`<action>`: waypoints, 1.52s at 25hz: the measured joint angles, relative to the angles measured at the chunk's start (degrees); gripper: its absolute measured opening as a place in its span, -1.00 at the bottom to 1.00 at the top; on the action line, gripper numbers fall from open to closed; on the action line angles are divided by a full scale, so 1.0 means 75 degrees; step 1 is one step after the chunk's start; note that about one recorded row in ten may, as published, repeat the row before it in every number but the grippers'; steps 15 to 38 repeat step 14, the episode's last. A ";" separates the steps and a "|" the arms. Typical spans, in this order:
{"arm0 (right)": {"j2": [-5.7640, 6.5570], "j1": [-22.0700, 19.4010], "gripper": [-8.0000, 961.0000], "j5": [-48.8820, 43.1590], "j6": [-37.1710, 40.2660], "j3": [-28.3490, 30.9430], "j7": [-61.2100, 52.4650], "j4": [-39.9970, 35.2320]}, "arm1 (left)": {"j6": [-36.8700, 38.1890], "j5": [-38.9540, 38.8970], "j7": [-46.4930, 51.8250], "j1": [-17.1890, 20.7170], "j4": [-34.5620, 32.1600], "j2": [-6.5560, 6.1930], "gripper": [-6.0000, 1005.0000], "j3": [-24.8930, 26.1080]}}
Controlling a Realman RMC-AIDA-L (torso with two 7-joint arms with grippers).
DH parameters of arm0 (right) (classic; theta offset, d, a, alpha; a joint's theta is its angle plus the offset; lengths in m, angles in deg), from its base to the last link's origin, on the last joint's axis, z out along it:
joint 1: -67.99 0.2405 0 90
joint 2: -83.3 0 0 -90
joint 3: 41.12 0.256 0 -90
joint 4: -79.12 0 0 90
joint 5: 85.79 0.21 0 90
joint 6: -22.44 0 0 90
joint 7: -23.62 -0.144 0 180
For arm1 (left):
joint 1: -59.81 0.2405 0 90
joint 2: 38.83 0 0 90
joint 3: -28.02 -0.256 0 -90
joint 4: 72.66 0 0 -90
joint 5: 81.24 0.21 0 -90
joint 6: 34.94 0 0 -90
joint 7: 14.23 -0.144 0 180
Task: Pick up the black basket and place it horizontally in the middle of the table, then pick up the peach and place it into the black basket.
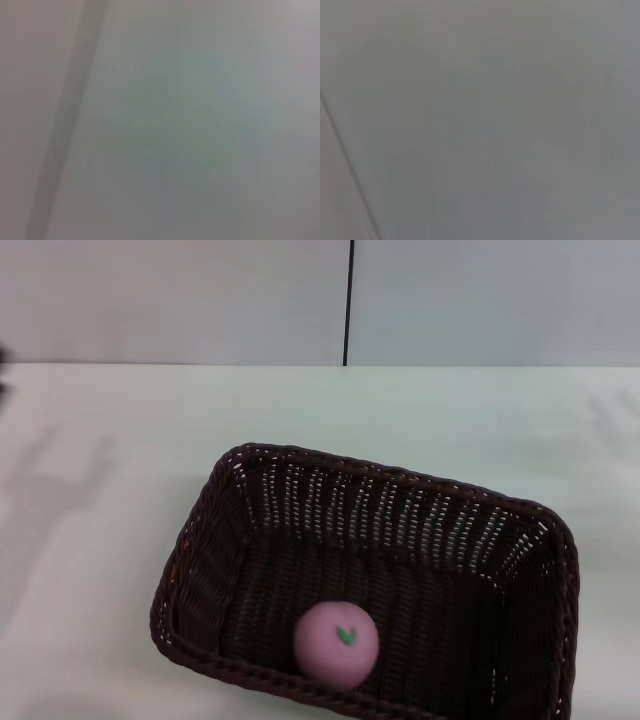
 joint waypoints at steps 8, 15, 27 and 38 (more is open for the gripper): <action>-0.0022 -0.0104 0.04 0.0014 0.0011 0.0667 0.0163 -0.0027 | 0.0002 -0.0095 -0.0366 0.0569 0.0642 0.0017 0.54 0.2161; -0.0026 -0.0109 0.04 0.0015 0.0002 0.0846 0.0167 -0.0028 | -0.0082 -0.0090 -0.0337 0.0551 0.0668 0.0009 0.54 0.2317; -0.0026 -0.0109 0.04 0.0015 0.0002 0.0846 0.0167 -0.0028 | -0.0082 -0.0090 -0.0337 0.0551 0.0668 0.0009 0.54 0.2317; -0.0026 -0.0109 0.04 0.0015 0.0002 0.0846 0.0167 -0.0028 | -0.0082 -0.0090 -0.0337 0.0551 0.0668 0.0009 0.54 0.2317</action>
